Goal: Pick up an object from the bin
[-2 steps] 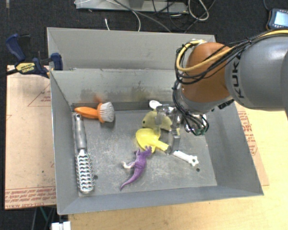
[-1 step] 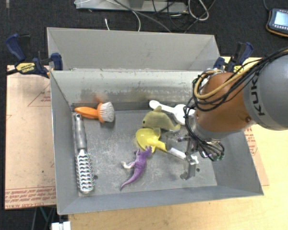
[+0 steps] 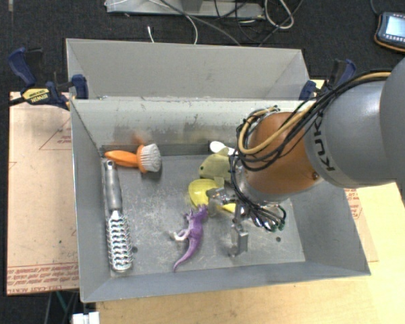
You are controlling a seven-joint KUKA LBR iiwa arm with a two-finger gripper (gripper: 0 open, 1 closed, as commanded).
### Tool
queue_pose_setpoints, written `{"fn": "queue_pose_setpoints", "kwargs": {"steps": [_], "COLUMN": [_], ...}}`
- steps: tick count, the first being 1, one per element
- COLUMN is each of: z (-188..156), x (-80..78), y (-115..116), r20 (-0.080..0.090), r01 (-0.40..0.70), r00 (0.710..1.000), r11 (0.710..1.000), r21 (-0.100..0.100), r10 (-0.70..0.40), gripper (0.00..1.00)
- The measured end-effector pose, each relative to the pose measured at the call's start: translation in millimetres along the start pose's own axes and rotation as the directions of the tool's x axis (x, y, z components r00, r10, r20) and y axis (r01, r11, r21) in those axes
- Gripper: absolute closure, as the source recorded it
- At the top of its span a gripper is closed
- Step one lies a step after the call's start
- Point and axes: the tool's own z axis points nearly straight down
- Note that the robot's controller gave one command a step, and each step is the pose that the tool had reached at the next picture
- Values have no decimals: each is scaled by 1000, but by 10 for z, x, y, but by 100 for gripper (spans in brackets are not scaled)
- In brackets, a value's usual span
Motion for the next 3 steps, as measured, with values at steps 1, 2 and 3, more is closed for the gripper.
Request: {"fn": "queue_pose_setpoints", "kwargs": {"steps": [1, 2, 3], "z": [-186, -217, -293], "x": [6, 342, 366], "y": [-24, -937, 152], "r20": [-11, -7, 5], "r01": [-5, 293, 232], "r00": [1000, 956, 973], "r11": [1000, 956, 973], "r21": [-1, -3, 0], "r10": [5, -293, -232], "gripper": [0, 0, 0]}}
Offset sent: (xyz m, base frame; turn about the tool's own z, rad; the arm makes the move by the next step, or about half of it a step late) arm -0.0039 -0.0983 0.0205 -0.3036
